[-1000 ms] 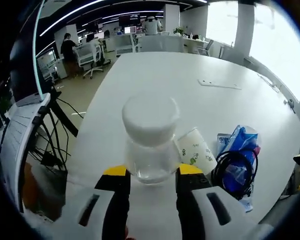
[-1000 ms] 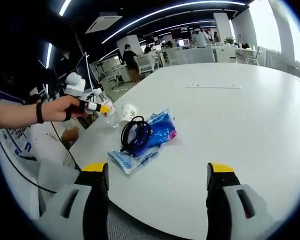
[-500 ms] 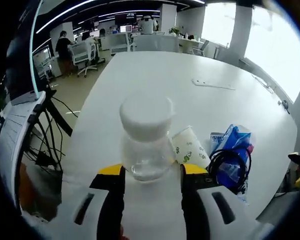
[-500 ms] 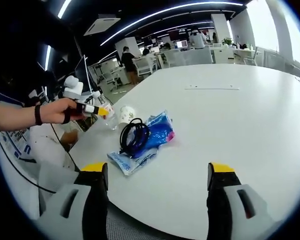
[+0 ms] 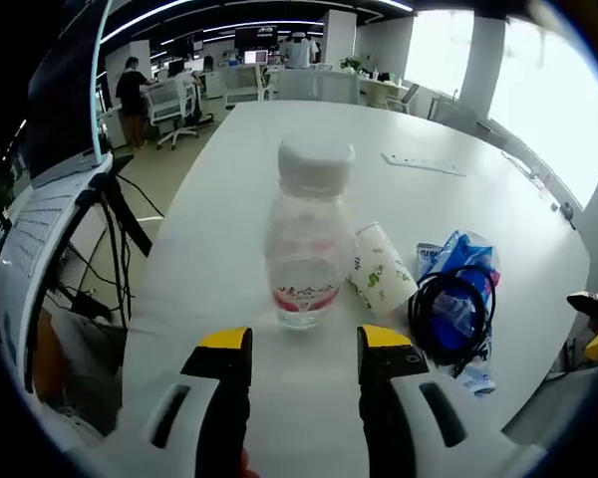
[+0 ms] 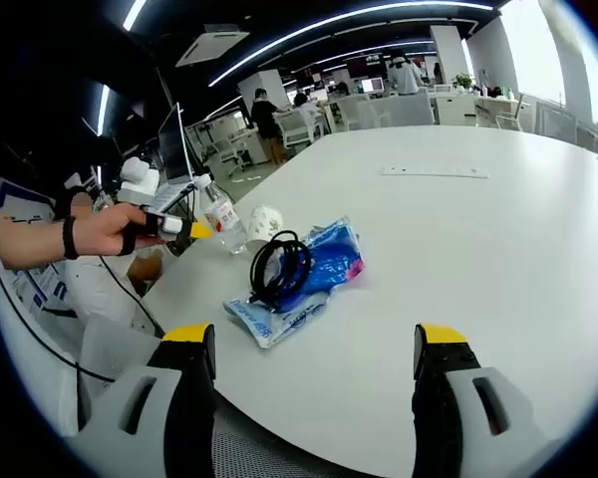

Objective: Arrange the tabletop items into an orderly group along one side of the table until the central work area is clear of visible clutter.

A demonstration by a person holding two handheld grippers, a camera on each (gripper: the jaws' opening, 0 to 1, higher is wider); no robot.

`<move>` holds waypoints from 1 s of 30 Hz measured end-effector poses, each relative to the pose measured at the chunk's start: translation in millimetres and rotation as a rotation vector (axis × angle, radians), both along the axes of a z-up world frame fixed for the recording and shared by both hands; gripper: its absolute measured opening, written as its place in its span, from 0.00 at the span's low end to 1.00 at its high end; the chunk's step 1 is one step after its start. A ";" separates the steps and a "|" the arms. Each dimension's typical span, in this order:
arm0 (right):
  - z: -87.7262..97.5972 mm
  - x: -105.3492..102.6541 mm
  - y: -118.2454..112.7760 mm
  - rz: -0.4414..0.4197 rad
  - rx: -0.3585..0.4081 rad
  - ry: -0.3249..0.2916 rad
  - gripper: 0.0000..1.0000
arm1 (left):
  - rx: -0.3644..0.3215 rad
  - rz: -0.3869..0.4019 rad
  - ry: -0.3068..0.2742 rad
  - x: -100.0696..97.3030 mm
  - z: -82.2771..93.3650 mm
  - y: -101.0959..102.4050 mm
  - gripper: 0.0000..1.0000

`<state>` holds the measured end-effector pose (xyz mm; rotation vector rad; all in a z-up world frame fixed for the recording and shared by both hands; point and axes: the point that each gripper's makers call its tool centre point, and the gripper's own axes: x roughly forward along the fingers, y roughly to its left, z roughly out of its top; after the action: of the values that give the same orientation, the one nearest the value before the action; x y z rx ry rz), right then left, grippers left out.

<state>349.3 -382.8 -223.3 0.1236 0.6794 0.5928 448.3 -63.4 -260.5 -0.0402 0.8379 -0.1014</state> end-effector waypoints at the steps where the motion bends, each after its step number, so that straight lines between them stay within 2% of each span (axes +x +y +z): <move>1: -0.5 0.2 1.0 0.004 0.001 0.001 0.81 | -0.002 0.000 -0.001 -2.6 -0.5 0.3 0.41; 20: -17.3 -4.1 11.2 0.042 0.010 0.041 0.81 | -0.040 0.008 0.030 -58.5 -16.6 0.7 0.41; 27: -21.2 -1.8 14.2 0.053 0.009 0.053 0.80 | -0.050 0.005 0.030 -69.7 -17.5 -6.8 0.41; 30: -22.1 0.7 15.8 0.058 0.011 0.056 0.80 | -0.035 -0.036 0.036 -75.8 -21.5 -14.7 0.42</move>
<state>350.0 -367.0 -245.4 0.1312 0.7363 0.6502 372.5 -78.0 -282.0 -0.0606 0.8734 -0.1496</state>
